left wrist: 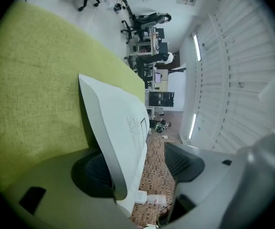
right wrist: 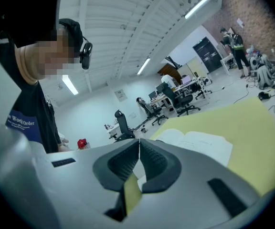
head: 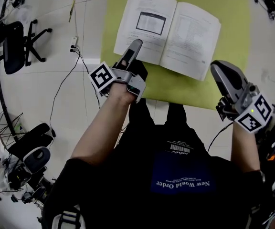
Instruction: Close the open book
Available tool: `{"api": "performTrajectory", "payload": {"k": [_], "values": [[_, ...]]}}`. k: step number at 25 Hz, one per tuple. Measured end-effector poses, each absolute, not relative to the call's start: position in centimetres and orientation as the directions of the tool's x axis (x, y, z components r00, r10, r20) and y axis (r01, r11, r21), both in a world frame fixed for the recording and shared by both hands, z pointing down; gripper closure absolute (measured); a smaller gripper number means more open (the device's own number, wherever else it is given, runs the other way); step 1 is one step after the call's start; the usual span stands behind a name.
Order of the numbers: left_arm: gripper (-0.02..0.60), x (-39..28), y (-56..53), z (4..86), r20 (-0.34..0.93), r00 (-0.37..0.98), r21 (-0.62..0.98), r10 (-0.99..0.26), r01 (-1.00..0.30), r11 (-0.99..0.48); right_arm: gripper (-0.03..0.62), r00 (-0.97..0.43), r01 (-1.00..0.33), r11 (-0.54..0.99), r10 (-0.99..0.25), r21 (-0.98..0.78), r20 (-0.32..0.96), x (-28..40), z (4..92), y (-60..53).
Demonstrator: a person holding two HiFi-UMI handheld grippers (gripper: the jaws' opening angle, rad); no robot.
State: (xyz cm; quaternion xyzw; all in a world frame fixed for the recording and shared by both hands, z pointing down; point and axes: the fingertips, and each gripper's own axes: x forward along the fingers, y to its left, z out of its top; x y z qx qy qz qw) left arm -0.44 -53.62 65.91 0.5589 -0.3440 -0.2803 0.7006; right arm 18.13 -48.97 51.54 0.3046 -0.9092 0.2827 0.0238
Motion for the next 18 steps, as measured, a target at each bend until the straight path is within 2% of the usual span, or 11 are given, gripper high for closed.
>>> {"api": "performTrajectory", "payload": {"k": [3,4,5,6,11,15,18], "values": [[0.257,-0.8,-53.7,66.0,0.139,0.589,0.984,-0.796,0.011,0.180,0.608,-0.808,-0.577,0.649,-0.544,-0.496,0.227,18.4,51.8,-48.9],[0.309,-0.9,-53.7,66.0,0.133,0.584,0.985,-0.801,0.013,0.173,0.608,-0.806,-0.579,0.647,-0.545,-0.496,0.229,18.5,51.8,-48.8],[0.417,-0.8,-53.6,65.8,0.126,0.583,0.987,-0.803,0.010,0.162,0.608,-0.806,-0.580,0.646,-0.546,-0.497,0.230,18.5,51.8,-48.7],[0.497,-0.5,-53.5,65.4,0.114,0.587,0.990,-0.802,0.000,0.141,0.608,-0.806,-0.580,0.646,-0.545,-0.497,0.231,18.6,51.9,-48.6],[0.511,2.0,-53.1,62.9,0.063,0.652,0.994,-0.756,-0.110,-0.011,0.608,-0.807,-0.578,0.646,-0.544,-0.498,0.230,19.1,52.2,-48.1],[0.512,3.4,-52.7,62.8,0.106,0.692,0.982,-0.714,-0.187,-0.035,0.608,-0.802,-0.582,0.647,-0.558,-0.492,0.214,19.6,52.2,-48.4],[0.512,4.0,-52.1,62.6,0.163,0.725,0.937,-0.669,-0.326,-0.125,0.608,-0.798,-0.587,0.651,-0.566,-0.481,0.206,20.0,51.5,-48.0]]}}
